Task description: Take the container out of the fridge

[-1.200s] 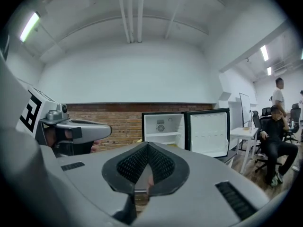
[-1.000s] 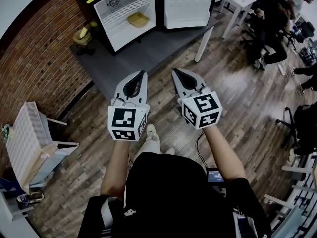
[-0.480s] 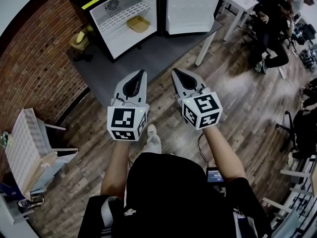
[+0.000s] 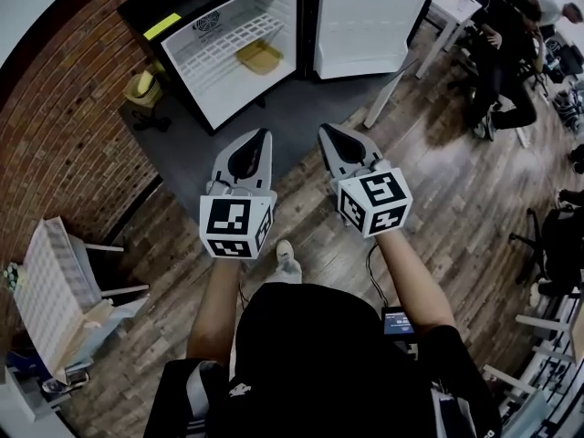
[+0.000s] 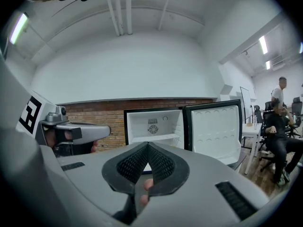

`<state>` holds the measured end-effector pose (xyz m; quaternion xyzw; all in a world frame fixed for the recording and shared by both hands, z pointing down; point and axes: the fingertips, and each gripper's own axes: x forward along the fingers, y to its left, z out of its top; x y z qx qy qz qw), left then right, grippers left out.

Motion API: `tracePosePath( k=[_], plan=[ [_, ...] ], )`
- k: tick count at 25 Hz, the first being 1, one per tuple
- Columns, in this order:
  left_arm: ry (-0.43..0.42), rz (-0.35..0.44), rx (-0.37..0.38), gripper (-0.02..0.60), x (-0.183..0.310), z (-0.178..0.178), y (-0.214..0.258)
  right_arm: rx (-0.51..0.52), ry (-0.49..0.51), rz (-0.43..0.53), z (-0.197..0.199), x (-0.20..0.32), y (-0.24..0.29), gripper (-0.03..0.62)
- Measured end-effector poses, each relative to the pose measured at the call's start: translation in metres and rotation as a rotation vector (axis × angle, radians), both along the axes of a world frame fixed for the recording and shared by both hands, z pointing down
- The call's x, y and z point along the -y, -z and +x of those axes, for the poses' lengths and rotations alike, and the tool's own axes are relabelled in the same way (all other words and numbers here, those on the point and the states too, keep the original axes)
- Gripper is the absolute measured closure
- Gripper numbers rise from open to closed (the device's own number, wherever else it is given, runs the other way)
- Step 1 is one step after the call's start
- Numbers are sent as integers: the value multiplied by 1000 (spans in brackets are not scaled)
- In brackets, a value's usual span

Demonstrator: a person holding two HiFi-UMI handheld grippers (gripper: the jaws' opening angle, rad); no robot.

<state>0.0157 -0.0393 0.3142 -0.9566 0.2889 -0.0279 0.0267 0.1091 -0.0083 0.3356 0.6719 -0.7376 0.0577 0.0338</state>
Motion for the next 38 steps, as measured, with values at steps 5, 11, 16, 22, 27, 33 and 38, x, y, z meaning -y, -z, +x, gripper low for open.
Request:
tracePosePath(
  k=[5,11,16,22,27,33,38],
  plan=[
    [-24,-19,3,568,36,4,-4,-13,-8,-11,0,39,1,554],
    [-59,-18,17,568,76,12,-8,-25,-28,-18,2,82,0,554],
    [-68,-41,8,568,107,10,-12,-37,-34,-31,1,110,-3,554],
    [-92,-51,16,568,128,16,-20,-52,-34,-50,2,138,-12,554],
    [-102,-69,26,568,140,20,-29,-54,-33,-63,3,152,-19,554],
    [-103,-80,31,568,152,31,-33,-49,-28,-78,15,166,-25,554],
    [-88,-93,43,568,164,40,-41,-47,-9,-91,22,180,-35,554]
  ],
)
